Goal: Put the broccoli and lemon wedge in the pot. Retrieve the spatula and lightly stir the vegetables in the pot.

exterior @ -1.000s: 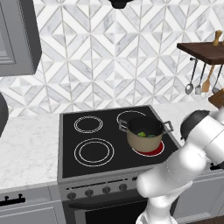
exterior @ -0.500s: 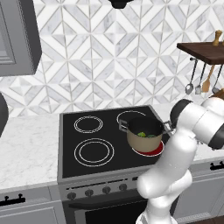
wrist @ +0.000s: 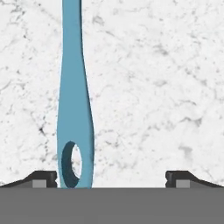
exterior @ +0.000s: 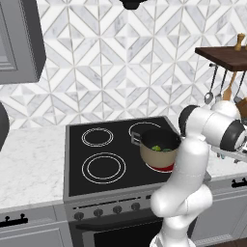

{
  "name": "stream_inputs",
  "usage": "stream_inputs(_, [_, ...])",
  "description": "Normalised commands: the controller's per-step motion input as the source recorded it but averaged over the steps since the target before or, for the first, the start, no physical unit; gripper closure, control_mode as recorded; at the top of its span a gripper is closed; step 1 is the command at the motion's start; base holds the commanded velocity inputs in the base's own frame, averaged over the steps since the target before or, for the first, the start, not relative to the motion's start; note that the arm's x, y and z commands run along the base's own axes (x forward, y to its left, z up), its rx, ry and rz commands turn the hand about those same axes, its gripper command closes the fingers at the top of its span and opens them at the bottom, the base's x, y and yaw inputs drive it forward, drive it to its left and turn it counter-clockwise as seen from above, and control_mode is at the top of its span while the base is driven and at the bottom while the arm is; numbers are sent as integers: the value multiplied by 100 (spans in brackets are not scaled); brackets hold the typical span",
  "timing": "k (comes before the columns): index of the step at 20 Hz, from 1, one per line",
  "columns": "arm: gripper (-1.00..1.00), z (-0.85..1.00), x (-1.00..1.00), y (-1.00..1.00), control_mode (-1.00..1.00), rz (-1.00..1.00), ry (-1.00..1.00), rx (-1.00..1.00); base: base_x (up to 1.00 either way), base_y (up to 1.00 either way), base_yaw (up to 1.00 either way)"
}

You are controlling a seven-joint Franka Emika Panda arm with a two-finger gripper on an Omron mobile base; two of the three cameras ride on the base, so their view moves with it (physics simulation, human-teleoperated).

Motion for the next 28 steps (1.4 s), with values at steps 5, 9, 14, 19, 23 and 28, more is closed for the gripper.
stream_inputs(5, [-100, -1, 34, 0, -100, 0, 0, 0, 0, 0, 0])
stream_inputs(9, [100, -19, 24, 0, -100, 0, 0, 0, 0, 0, 0])
stream_inputs(14, [100, -23, 7, 6, -100, 0, 1, 1, 0, 0, 0])
stream_inputs(19, [100, -3, -2, 14, -100, 4, 3, 2, 0, 0, 0])
stream_inputs(23, [100, 54, -49, 20, -100, 12, -9, -3, 0, 0, 0])
stream_inputs(28, [100, 100, -96, 46, -100, 33, -18, -23, 0, 0, 0])
